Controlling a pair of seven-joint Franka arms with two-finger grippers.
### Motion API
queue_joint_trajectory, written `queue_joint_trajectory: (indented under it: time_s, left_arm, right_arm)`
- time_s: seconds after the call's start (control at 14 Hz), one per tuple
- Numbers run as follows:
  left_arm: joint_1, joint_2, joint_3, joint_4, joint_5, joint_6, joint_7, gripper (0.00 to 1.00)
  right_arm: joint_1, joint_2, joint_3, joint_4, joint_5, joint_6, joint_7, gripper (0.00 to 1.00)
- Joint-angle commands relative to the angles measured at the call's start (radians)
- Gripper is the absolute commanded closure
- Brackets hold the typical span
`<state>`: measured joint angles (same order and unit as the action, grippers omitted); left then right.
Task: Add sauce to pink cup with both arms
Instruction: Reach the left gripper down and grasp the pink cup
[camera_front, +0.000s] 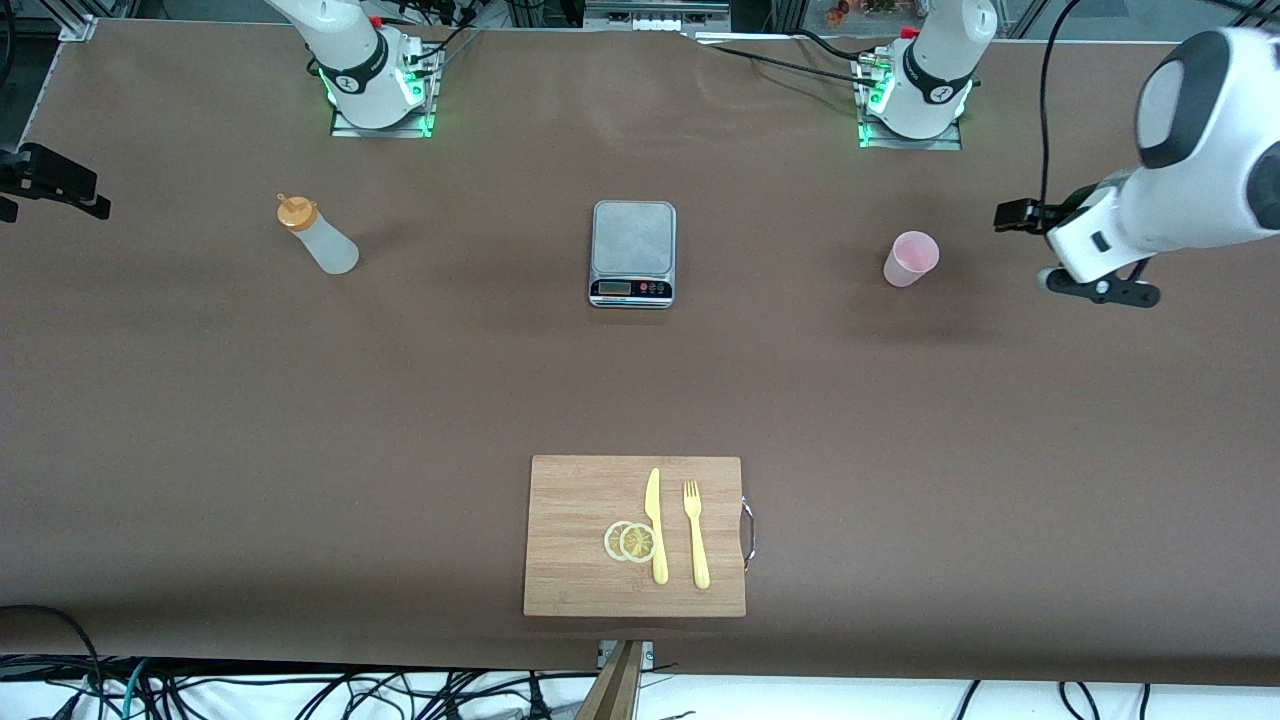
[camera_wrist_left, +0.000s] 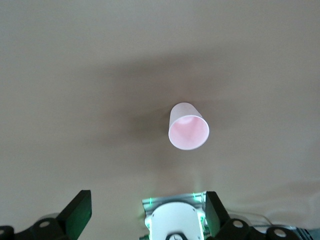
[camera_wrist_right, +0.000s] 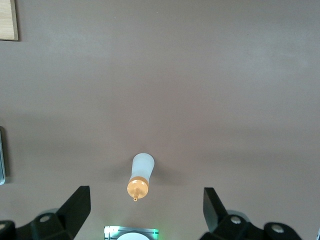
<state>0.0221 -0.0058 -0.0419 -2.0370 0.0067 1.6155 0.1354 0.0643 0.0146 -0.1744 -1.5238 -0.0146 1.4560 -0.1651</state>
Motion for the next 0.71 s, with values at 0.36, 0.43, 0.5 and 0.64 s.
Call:
queue_joint_trajectory:
  time_s: [0.36, 0.43, 0.5, 0.64]
  left_arm:
    - [0.009, 0.03, -0.004, -0.478, 0.013, 0.582, 0.027, 0.0]
    - [0.009, 0.039, -0.006, -0.508, 0.012, 0.64, 0.027, 0.0]
    - [0.009, 0.04, -0.01, -0.525, 0.012, 0.667, 0.027, 0.0]
    - [0.004, 0.047, -0.012, -0.526, 0.01, 0.675, 0.027, 0.01]
  right_arm:
    - [0.002, -0.007, -0.005, 0.011, 0.001, -0.017, -0.013, 0.0]
    - [0.002, -0.007, -0.005, 0.011, 0.001, -0.017, -0.013, 0.0]
    - [0.002, -0.007, -0.005, 0.011, 0.001, -0.019, -0.013, 0.0]
    - [0.002, -0.007, -0.005, 0.011, -0.001, -0.019, -0.013, 0.0]
